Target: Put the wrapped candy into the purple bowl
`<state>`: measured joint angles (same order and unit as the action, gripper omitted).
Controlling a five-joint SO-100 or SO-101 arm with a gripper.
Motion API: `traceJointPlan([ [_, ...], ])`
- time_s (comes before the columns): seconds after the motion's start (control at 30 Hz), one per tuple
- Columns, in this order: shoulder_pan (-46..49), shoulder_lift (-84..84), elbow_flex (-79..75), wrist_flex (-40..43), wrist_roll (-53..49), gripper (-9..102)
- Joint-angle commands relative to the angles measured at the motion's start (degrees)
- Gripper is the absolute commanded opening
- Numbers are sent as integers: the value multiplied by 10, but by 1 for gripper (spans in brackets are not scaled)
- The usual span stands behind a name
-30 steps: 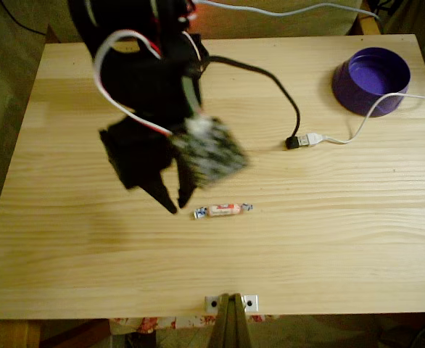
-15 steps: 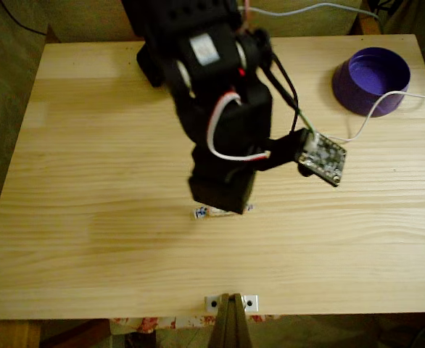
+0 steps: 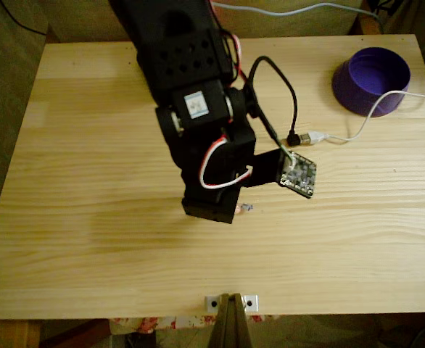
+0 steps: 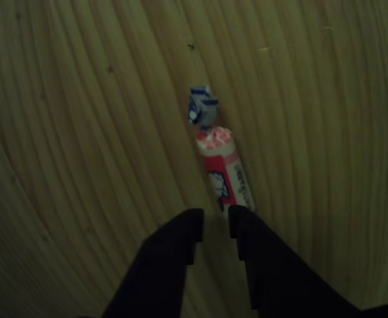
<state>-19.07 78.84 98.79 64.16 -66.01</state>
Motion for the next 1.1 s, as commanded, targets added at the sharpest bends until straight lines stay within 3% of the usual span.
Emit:
traceJointPlan([
  [0.0, 8, 11, -41, 3, -16, 12],
  [0.2, 11, 10, -42, -11, -17, 18],
  [1.07, 3, -62, -63, -54, 5, 21],
])
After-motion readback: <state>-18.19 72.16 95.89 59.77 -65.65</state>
